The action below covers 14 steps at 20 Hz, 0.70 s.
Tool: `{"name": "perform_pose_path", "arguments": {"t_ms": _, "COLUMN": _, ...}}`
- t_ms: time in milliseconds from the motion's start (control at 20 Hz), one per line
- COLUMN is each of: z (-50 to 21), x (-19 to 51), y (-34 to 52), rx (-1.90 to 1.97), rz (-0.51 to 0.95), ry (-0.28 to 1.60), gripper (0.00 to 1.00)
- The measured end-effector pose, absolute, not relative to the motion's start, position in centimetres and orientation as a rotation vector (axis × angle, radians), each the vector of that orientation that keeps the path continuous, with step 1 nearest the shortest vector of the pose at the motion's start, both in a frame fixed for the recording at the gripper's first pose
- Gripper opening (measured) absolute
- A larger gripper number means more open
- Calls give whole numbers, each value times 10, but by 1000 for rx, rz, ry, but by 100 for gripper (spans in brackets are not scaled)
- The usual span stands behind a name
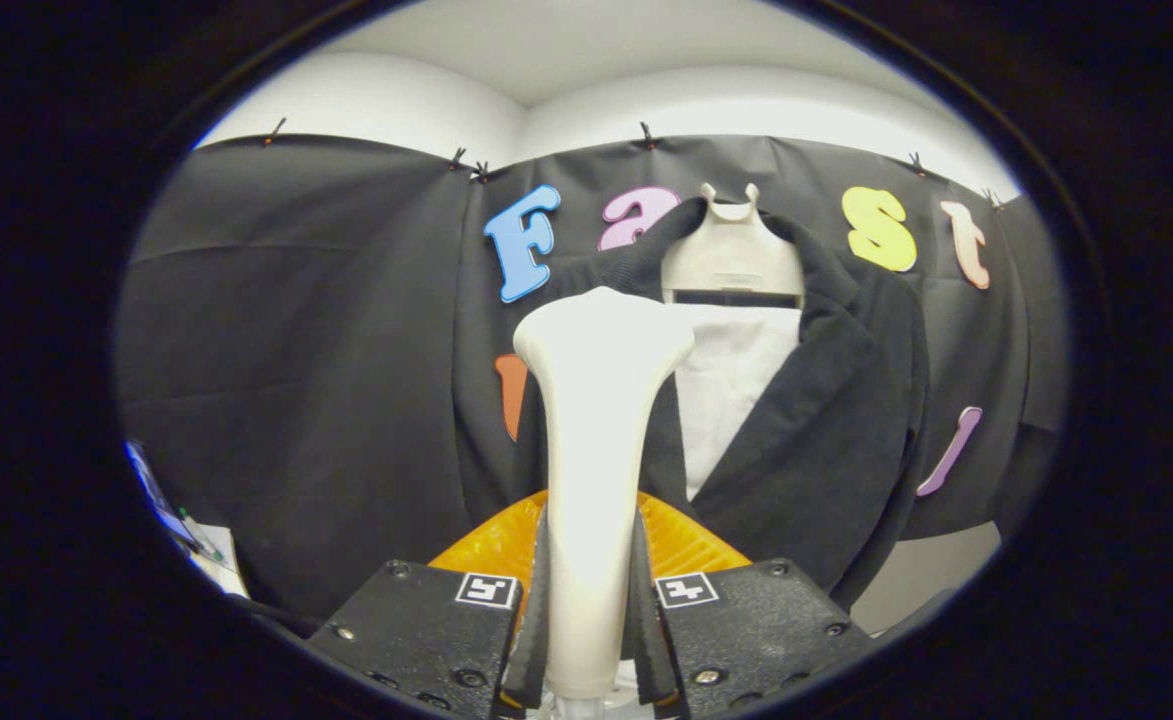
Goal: Iron the clothes twice with a garment steamer, once on the left side and once on the right side.
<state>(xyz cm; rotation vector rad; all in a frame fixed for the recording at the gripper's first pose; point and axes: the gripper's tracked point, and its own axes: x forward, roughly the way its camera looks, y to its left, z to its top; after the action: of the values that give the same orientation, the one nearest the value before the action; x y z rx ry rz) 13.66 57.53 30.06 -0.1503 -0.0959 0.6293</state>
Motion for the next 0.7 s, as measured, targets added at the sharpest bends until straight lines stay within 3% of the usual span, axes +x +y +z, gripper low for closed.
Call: {"name": "perform_pose_path", "arguments": {"t_ms": 700, "z": 298, "x": 185, "y": 613, "rx": -197, "rz": 551, "ry": -85, "gripper": 37}}
